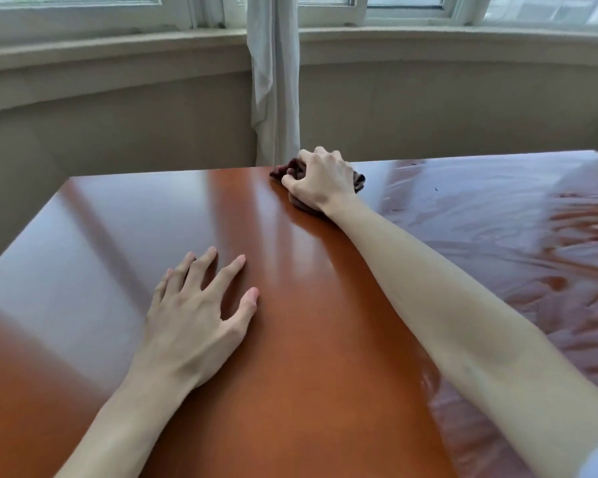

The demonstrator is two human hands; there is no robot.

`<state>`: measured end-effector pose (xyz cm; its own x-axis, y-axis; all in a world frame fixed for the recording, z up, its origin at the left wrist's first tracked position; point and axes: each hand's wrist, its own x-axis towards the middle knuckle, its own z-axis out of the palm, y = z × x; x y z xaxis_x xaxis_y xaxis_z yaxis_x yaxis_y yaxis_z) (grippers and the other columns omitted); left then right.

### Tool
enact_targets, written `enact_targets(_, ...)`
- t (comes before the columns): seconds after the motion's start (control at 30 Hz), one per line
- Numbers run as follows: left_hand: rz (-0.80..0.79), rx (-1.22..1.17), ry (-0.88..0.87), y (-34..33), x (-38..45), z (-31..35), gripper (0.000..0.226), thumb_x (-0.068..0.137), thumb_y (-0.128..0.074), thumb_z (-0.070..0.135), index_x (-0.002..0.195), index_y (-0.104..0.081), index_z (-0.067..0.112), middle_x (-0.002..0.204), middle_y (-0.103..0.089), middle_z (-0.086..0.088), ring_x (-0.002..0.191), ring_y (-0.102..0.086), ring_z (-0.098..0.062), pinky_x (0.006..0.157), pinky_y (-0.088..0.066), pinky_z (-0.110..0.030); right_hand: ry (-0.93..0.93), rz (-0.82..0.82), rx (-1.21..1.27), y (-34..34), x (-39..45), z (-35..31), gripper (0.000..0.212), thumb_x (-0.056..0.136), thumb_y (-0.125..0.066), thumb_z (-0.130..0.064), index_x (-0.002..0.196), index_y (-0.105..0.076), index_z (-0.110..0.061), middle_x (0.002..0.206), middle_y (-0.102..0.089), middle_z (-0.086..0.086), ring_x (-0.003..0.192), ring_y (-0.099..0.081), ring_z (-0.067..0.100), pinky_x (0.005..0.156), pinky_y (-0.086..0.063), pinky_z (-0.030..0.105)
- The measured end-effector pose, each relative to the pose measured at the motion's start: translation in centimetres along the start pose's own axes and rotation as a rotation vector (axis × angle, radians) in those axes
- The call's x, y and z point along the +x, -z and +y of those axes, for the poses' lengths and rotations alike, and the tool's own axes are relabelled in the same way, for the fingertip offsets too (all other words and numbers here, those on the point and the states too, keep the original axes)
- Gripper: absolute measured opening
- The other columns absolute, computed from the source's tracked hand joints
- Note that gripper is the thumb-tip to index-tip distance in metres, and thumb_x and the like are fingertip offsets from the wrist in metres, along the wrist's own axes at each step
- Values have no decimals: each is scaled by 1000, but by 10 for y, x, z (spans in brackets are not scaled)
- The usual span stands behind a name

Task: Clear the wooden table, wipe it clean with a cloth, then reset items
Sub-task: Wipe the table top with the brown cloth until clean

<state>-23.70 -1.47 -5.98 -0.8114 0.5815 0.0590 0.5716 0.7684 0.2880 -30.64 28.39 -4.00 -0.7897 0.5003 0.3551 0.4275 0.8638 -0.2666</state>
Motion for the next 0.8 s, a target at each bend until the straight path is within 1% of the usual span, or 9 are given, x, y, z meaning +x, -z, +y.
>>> enact_targets(0.1, 6, 1, -10, 0, -2, 2, 67, 91, -23, 73, 153, -31, 49, 165, -24, 5, 153, -13, -21, 125, -12, -43, 71, -32, 21, 32, -80, -5, 36, 85, -58, -56, 98, -65, -23, 99, -59, 2, 100, -57, 30, 76, -33, 36)
enact_targets(0.17, -12, 13, -13, 0, -2, 1, 61, 96, -30, 68, 154, -30, 47, 164, -24, 3, 152, -16, -25, 124, -14, -46, 130, -45, 47, 58, -150, -10, 36, 83, -58, -57, 90, -61, -22, 93, -56, -1, 93, -56, 28, 74, -35, 35)
enact_targets(0.27, -37, 15, -20, 0, -2, 1, 61, 97, -32, 67, 155, -29, 46, 165, -24, -1, 151, -18, -29, 123, -16, -47, 208, -34, 75, 99, -261, -13, 39, 77, -54, -61, 92, -62, -26, 93, -56, -6, 92, -54, 24, 78, -39, 33)
enact_targets(0.33, -45, 3, -15, 0, -2, 0, 62, 97, -32, 67, 155, -30, 44, 165, -24, -2, 150, -19, -30, 123, -16, -47, 260, -39, 85, 123, -321, -12, 36, 76, -56, -58, 93, -64, -28, 95, -56, -9, 95, -53, 21, 81, -41, 32)
enact_targets(0.43, -43, 8, -17, 0, -2, 1, 62, 98, -33, 66, 155, -31, 43, 165, -24, -4, 149, -21, -32, 123, -17, -47, 305, -32, 93, 139, -358, -10, 33, 75, -59, -55, 93, -67, -28, 95, -59, -11, 95, -55, 18, 83, -46, 32)
enact_targets(0.57, -12, 28, -39, -2, -1, 1, 60, 99, -33, 63, 155, -32, 42, 165, -24, -4, 151, -19, -30, 123, -15, -46, 282, -19, 30, 118, -302, -12, 39, 74, -55, -62, 90, -63, -28, 91, -57, -9, 92, -57, 22, 75, -46, 34)
enact_targets(0.67, 9, 32, -47, -5, 0, -1, 67, 93, -24, 69, 154, -32, 44, 164, -26, -1, 151, -19, -27, 123, -16, -46, 201, -28, 2, 81, -208, -8, 39, 78, -55, -65, 87, -57, -27, 88, -51, -6, 92, -58, 27, 70, -34, 33)
enact_targets(0.73, 22, 40, -44, -6, 1, -2, 72, 87, -19, 72, 153, -31, 46, 163, -26, 2, 151, -19, -25, 124, -17, -45, 143, -24, 11, 53, -133, -5, 34, 81, -59, -61, 86, -55, -27, 92, -57, -1, 95, -59, 31, 72, -32, 35)
enact_targets(0.8, 22, 39, -36, -7, 3, -4, 71, 87, -16, 73, 153, -28, 49, 164, -23, 6, 152, -15, -21, 124, -15, -43, 80, -11, 14, 25, -62, -2, 35, 83, -59, -58, 95, -64, -26, 104, -65, 5, 103, -60, 34, 76, -37, 38)
